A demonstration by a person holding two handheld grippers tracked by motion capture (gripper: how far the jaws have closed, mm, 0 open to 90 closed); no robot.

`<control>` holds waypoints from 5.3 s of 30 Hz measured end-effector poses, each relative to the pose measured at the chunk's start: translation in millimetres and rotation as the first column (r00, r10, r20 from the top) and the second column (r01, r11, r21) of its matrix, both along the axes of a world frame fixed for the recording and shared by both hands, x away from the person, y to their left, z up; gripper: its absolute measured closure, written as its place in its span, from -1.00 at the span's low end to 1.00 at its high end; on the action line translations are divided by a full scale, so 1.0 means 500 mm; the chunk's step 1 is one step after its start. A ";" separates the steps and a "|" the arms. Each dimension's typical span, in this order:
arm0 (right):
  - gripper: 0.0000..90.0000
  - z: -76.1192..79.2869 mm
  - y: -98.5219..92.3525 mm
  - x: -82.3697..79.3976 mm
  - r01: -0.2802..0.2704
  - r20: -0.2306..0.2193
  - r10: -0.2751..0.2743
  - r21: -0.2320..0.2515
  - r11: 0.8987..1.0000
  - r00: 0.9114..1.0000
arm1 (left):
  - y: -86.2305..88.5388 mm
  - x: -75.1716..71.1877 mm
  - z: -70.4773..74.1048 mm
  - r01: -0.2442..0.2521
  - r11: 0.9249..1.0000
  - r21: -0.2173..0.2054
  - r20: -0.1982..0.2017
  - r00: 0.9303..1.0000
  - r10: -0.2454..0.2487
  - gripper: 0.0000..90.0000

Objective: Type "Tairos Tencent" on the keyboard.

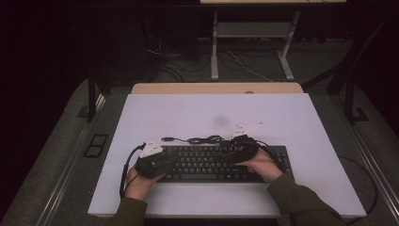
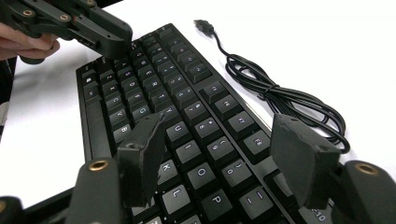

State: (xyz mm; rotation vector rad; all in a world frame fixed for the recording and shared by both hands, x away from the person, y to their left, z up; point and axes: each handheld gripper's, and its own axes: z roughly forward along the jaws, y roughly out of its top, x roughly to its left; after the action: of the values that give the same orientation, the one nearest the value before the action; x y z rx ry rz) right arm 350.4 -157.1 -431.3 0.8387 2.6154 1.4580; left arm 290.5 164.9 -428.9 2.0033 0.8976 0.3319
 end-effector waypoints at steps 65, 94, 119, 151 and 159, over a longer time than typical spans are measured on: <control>-0.57 -0.003 0.002 0.000 0.036 0.011 -0.036 -0.002 0.999 0.999 | -0.016 -0.002 0.000 0.065 0.998 -0.019 -0.075 0.995 -0.067 0.98; -0.57 -0.005 0.002 0.000 0.040 0.016 -0.040 -0.011 0.999 0.999 | -0.069 -0.025 -0.004 0.205 0.979 -0.017 -0.101 0.973 -0.206 0.98; -0.57 -0.005 0.002 0.000 0.041 0.016 -0.040 -0.015 0.999 0.999 | -0.087 -0.027 -0.017 0.247 0.969 0.010 -0.120 0.962 -0.244 0.98; -0.57 0.000 -0.004 -0.002 0.049 0.015 -0.049 -0.011 0.999 0.999 | -0.067 -0.017 -0.009 0.205 0.978 -0.021 -0.107 0.973 -0.206 0.93; -0.57 0.007 -0.013 -0.005 0.050 0.013 -0.050 -0.001 0.999 0.999 | -0.065 -0.012 -0.009 0.187 0.982 -0.029 -0.108 0.976 -0.189 0.78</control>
State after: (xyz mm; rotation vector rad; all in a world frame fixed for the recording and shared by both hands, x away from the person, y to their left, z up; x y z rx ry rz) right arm 348.2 -163.6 -427.9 0.8848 2.5656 1.4443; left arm 284.7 132.6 -433.3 2.0865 0.7671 0.1065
